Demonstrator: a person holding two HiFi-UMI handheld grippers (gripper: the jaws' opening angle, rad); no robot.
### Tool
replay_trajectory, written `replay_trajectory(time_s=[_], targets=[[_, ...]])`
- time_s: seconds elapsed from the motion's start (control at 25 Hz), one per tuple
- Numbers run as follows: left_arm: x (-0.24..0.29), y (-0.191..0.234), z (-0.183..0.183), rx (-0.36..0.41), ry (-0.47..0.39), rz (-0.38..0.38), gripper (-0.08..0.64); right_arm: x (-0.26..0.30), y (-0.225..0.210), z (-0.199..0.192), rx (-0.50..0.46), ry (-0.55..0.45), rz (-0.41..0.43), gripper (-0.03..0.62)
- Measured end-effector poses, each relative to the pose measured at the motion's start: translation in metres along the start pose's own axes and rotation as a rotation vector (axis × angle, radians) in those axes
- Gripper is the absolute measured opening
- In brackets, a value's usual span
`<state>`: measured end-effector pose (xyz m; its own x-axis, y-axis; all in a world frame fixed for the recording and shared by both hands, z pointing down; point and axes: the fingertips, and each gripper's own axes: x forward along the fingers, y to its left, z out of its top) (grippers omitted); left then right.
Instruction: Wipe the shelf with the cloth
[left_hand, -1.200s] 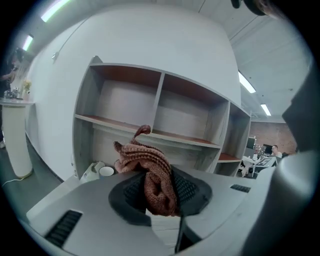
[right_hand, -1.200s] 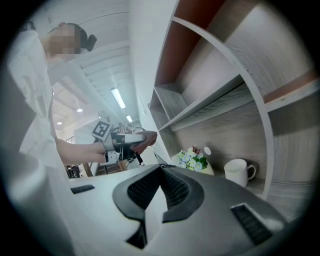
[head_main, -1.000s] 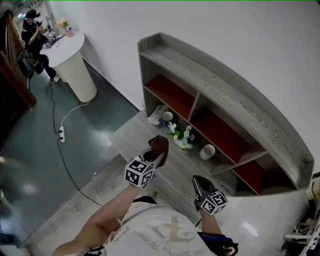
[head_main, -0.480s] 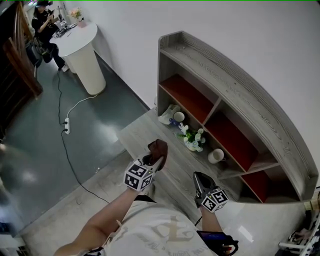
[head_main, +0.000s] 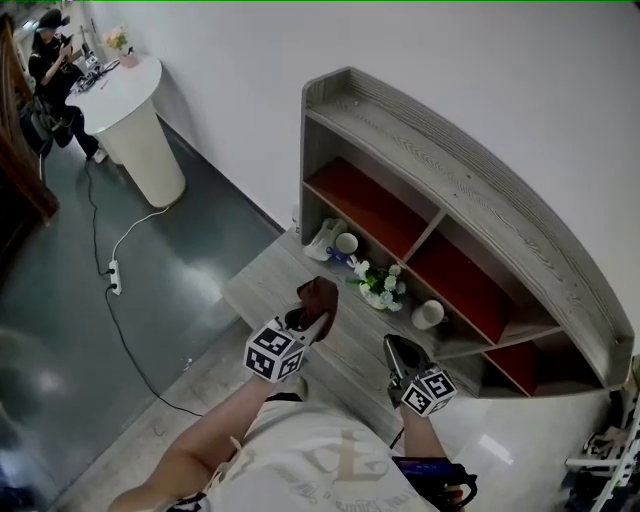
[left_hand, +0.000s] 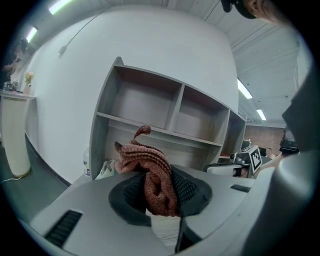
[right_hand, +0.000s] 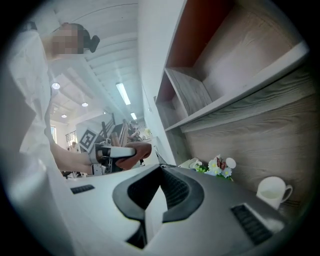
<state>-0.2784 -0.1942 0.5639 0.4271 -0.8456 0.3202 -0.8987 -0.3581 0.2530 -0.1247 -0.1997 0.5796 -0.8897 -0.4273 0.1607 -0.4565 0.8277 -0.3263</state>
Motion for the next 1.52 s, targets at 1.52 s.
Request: replay_trajectory(time_s=[1.52], targets=[[0.202,-0.038,0.138,0.585,0.326,-0.367,0.098,-0.004,-0.017,0.006,0.043,-0.102,-0.332,0.005]])
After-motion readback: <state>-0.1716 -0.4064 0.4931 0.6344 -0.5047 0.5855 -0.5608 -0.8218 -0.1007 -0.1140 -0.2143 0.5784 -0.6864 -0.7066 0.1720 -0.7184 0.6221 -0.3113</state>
